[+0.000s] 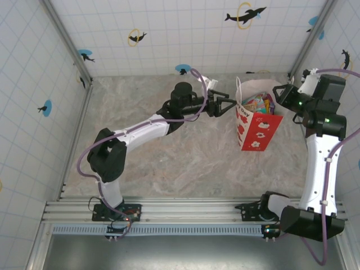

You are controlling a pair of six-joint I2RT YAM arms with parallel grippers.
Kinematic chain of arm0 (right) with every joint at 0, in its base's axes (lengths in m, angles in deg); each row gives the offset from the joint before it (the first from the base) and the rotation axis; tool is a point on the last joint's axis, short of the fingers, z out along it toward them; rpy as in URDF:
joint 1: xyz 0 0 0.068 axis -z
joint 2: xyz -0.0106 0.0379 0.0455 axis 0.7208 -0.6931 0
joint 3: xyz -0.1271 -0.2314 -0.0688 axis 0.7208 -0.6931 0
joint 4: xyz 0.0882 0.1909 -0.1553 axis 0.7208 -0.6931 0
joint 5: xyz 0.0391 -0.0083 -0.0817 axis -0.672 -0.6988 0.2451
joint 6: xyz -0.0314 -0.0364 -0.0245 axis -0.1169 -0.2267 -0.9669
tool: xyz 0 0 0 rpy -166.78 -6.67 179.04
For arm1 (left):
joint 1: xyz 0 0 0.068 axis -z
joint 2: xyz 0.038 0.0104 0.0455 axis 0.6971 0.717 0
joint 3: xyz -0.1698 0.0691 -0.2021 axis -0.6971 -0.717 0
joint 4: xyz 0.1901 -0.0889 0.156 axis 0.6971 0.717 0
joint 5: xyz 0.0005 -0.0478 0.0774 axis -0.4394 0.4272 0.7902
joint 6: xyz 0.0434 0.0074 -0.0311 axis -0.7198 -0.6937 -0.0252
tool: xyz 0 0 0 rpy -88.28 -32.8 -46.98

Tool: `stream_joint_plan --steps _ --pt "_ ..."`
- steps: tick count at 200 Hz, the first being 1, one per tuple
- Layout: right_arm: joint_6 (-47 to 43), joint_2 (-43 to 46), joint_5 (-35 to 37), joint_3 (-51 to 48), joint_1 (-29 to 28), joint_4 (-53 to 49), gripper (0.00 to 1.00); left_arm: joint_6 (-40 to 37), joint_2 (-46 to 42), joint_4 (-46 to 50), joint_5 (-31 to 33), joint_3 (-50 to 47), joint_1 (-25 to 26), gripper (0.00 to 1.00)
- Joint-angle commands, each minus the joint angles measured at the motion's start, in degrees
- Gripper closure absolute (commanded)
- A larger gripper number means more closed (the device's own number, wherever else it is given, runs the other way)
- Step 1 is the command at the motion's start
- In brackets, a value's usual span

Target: Place the snacks into the paper bag

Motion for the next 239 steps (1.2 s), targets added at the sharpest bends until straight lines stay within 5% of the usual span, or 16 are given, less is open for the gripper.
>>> stream_joint_plan --steps 1,105,135,159,239 --pt "0.4 1.1 -1.3 -1.0 0.2 2.5 0.60 2.5 1.9 -4.2 -0.8 3.3 0.7 0.26" --pt "-0.1 1.8 -1.3 -1.4 0.2 2.7 0.60 7.9 11.4 -11.4 1.5 12.7 2.5 0.39" --pt "-1.5 1.5 -0.1 0.6 0.3 2.0 0.58 7.6 12.1 -12.2 3.0 13.7 2.5 0.66" --pt "-3.0 1.0 1.9 2.8 1.5 1.2 0.53 6.4 11.9 -12.5 4.0 13.5 2.5 1.00" --pt "-6.5 -0.7 9.8 6.8 4.2 1.6 0.50 4.1 10.9 -11.4 2.4 13.0 2.5 1.00"
